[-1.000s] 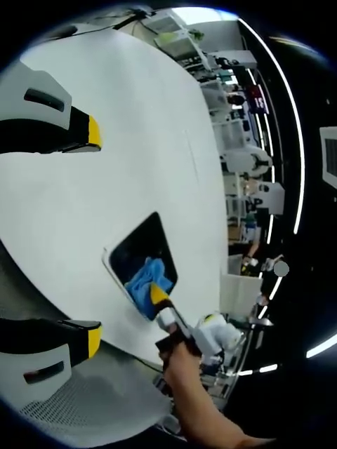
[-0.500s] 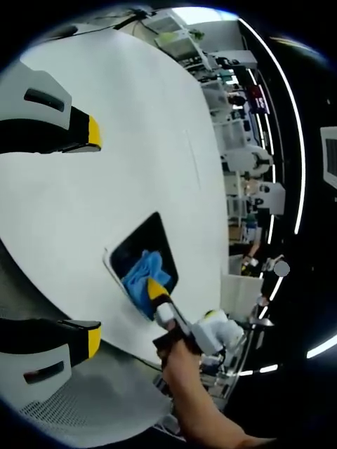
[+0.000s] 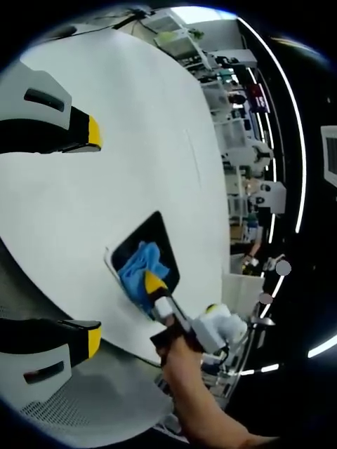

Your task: Wipe the mirror surface with the cleaning cloth until all visible marks leave the cleaned area.

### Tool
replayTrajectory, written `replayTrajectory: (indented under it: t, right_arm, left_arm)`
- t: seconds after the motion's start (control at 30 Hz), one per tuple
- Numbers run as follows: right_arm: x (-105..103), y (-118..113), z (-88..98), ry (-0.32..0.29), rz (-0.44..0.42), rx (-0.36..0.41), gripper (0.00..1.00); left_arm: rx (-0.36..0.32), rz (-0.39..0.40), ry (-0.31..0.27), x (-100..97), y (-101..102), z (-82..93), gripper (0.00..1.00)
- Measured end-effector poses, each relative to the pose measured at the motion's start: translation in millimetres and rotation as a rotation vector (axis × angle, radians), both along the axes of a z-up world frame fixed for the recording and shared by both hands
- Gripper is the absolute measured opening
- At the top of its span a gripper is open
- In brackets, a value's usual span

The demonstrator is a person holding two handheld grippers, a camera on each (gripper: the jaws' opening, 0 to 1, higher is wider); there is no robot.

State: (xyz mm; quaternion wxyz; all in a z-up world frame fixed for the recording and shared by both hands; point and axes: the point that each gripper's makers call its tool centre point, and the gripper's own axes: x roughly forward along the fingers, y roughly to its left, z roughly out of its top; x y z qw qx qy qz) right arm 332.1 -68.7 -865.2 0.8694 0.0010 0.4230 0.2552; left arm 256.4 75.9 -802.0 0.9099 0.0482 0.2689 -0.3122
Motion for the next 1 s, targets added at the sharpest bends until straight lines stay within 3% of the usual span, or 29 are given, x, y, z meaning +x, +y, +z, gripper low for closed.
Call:
replayTrajectory:
  t: [0.7, 1.0]
  right_arm:
    - [1, 41, -0.2, 0.006, 0.044, 0.002, 0.00]
    - [3, 48, -0.3, 0.015, 0.046, 0.009, 0.00]
  left_arm:
    - [0.007, -0.001, 0.002, -1.1, 0, 1.3, 0.99]
    - [0.003, 0.007, -0.003, 0.0, 1, 1.9, 0.99]
